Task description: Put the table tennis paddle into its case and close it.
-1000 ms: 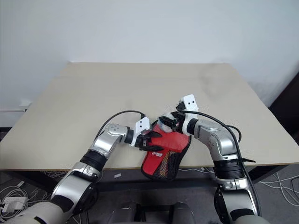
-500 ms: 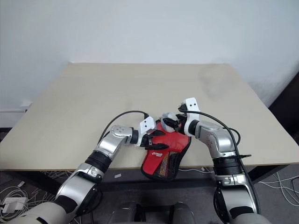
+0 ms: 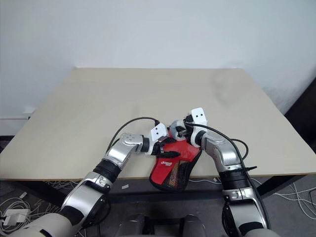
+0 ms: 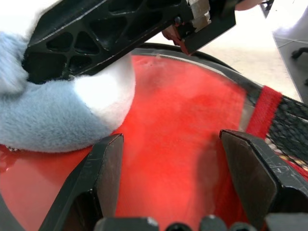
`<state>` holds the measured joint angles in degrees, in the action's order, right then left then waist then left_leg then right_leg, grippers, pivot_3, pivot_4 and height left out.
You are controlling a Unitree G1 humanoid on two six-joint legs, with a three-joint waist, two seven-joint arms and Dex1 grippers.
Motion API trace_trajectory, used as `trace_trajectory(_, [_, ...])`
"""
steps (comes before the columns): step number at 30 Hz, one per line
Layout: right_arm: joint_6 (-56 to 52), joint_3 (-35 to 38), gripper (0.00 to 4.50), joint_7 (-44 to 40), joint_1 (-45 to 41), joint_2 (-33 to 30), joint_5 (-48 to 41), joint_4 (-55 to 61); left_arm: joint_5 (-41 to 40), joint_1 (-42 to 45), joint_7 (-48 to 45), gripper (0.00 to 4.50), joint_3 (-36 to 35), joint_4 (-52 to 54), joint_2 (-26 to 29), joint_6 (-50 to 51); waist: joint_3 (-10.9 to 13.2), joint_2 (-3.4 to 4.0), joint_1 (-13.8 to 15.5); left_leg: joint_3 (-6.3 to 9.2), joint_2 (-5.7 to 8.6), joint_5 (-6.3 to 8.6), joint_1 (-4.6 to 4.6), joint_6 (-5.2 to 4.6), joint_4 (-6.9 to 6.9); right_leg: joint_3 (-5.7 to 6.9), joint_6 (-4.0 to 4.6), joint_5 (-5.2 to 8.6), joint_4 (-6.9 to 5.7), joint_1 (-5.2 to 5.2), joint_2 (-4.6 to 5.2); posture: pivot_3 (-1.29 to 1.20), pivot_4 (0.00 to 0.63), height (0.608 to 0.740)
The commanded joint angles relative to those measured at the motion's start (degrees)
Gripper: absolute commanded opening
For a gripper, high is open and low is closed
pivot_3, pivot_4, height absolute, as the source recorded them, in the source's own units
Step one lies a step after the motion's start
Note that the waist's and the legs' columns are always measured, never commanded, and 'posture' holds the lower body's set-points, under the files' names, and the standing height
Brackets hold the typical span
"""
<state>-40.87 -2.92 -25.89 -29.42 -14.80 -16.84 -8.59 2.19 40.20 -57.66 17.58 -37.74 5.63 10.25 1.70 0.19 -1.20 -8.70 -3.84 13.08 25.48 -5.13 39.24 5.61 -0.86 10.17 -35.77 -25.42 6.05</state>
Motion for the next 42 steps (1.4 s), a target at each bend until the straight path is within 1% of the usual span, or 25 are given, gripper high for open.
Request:
trace_trajectory(1, [0.3,1.0,0.1,2.9,0.9,1.1,1.2,-0.7,1.9,0.7,2.0,3.39,1.7,-1.5,-0.6,1.4,0.0,0.01,0.0,0.01,-0.01,0.0,0.0,0.0,0.0,0.0,0.0,0.0,0.0,0.0,0.0,0.0,0.0,0.724])
trace_trajectory(4, [0.5,2.4,0.08,4.6,0.4,2.3,0.8,-0.9,1.6,0.9,2.3,3.39,1.6,-1.7,-0.9,2.5,-0.1,0.09,0.0,0.0,-0.01,0.0,0.0,0.0,-0.01,0.0,0.0,0.0,0.0,0.0,0.0,0.0,0.0,0.724])
trace_trajectory(8, [2.6,6.8,0.08,9.3,-1.7,3.6,0.5,-3.0,1.4,1.6,3.1,3.39,1.3,-2.4,-1.3,4.1,-0.1,0.1,0.0,0.0,-0.02,0.0,0.0,-0.01,0.0,0.0,0.0,0.0,0.0,0.0,0.01,0.0,0.0,0.724])
trace_trajectory(16, [1.6,10.3,0.07,9.0,-1.8,0.0,-0.2,-5.0,1.7,1.2,4.8,3.39,1.6,-2.8,-1.7,6.2,-0.1,0.16,0.1,0.02,0.01,0.0,0.0,-0.01,-0.01,0.01,-0.01,0.01,0.0,0.01,0.03,0.0,0.0,0.724])
trace_trajectory(22, [0.3,13.5,0.07,8.7,-0.1,-3.2,-2.0,-2.5,1.7,1.1,5.6,3.39,1.5,-3.2,-1.6,7.1,-0.1,0.18,0.2,0.07,-0.01,0.02,0.0,-0.06,-0.01,0.02,-0.05,0.04,0.0,0.03,0.1,0.0,0.0,0.724])
trace_trajectory(27, [-0.3,13.1,0.07,8.4,0.5,-4.7,-2.6,-0.9,1.1,1.5,5.8,3.39,1.0,-3.8,-1.6,8.3,-0.1,0.21,0.4,0.09,0.0,0.05,0.0,-0.12,0.0,0.02,-0.06,0.06,0.0,0.04,0.12,0.0,0.0,0.724])
trace_trajectory(31, [2.4,11.5,0.07,12.0,-1.8,-4.0,0.6,-4.5,0.8,1.8,6.2,3.39,1.1,-4.5,-1.7,8.5,-0.1,0.21,0.6,0.08,0.0,0.06,0.0,-0.13,0.0,0.01,-0.05,0.06,0.0,0.04,0.13,0.0,0.0,0.724])
trace_trajectory(38, [6.7,15.9,0.07,19.4,-4.2,-3.9,1.2,-9.9,0.0,1.4,6.3,3.39,0.7,-3.8,-1.8,9.0,-0.1,0.22,1.2,0.06,0.0,0.06,0.01,-0.13,0.01,0.01,0.0,0.09,0.0,0.03,0.16,0.0,0.0,0.724])
trace_trajectory(42, [5.5,17.2,0.07,19.9,-5.2,-5.3,0.3,-12.8,0.0,1.1,6.6,3.39,0.4,-3.8,-1.6,9.2,-0.1,0.27,1.1,0.01,0.04,0.06,0.01,-0.14,0.01,-0.01,-0.01,0.09,-0.01,0.05,0.17,0.0,0.0,0.724])
